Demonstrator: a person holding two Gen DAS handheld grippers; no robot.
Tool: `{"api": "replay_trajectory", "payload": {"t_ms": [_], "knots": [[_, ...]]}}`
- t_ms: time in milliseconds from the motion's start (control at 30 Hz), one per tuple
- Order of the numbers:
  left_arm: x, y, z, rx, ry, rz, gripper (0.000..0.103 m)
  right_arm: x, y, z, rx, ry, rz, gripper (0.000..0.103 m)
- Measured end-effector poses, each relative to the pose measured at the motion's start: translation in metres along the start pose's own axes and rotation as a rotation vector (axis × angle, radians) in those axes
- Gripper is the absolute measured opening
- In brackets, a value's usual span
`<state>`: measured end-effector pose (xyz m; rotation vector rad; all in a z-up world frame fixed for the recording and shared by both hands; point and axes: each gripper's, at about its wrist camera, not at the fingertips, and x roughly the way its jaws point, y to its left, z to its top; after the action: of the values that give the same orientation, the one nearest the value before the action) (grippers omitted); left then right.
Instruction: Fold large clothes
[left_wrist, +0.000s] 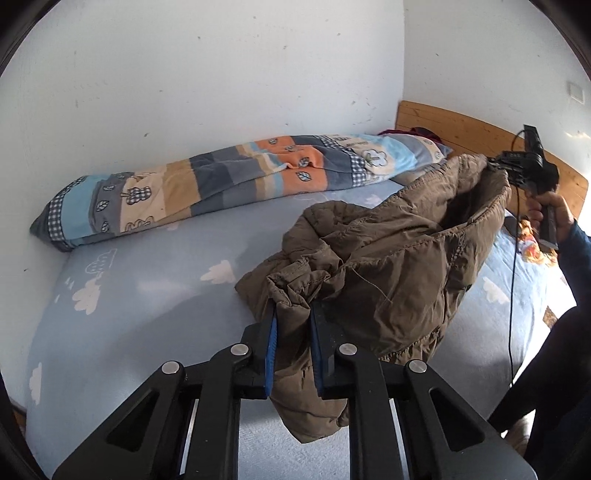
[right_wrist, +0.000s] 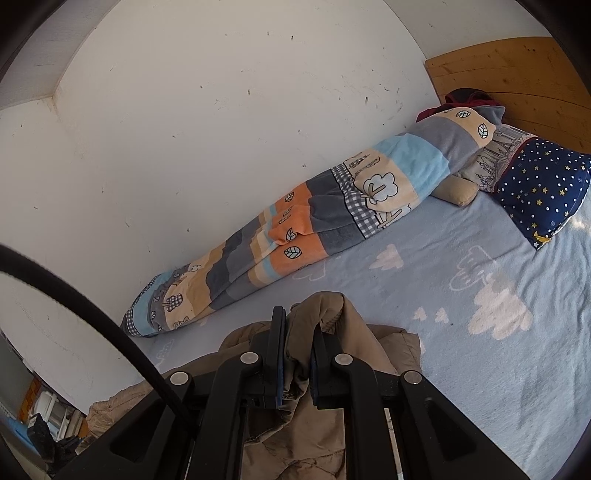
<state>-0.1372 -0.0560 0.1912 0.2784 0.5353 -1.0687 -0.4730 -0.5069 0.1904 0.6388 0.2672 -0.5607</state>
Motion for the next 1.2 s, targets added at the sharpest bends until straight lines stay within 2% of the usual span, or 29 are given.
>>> {"api": "replay_trajectory", "payload": {"t_ms": [200, 500, 600, 767, 933, 1200], "knots": [[0.021, 0.014, 0.028, -0.091, -0.059, 0.099, 0.014, 0.003, -0.007, 0.005, 0.013, -0.014, -0.011, 0.011], [0.092, 0.047, 0.081, -0.198, -0.082, 0.125, 0.014, 0.043, -0.022, 0.017, 0.003, -0.037, -0.082, 0.011], [0.126, 0.063, 0.093, -0.222, -0.056, 0.121, 0.014, 0.067, -0.029, 0.022, -0.001, -0.026, -0.110, 0.011], [0.189, 0.088, 0.098, -0.260, 0.034, 0.117, 0.014, 0.113, -0.040, 0.021, -0.034, 0.016, -0.162, 0.011], [0.243, 0.101, 0.087, -0.284, 0.101, 0.128, 0.014, 0.163, -0.054, 0.014, -0.070, 0.086, -0.226, 0.011], [0.305, 0.108, 0.069, -0.297, 0.187, 0.133, 0.014, 0.222, -0.095, -0.010, -0.064, 0.199, -0.316, 0.011]]}}
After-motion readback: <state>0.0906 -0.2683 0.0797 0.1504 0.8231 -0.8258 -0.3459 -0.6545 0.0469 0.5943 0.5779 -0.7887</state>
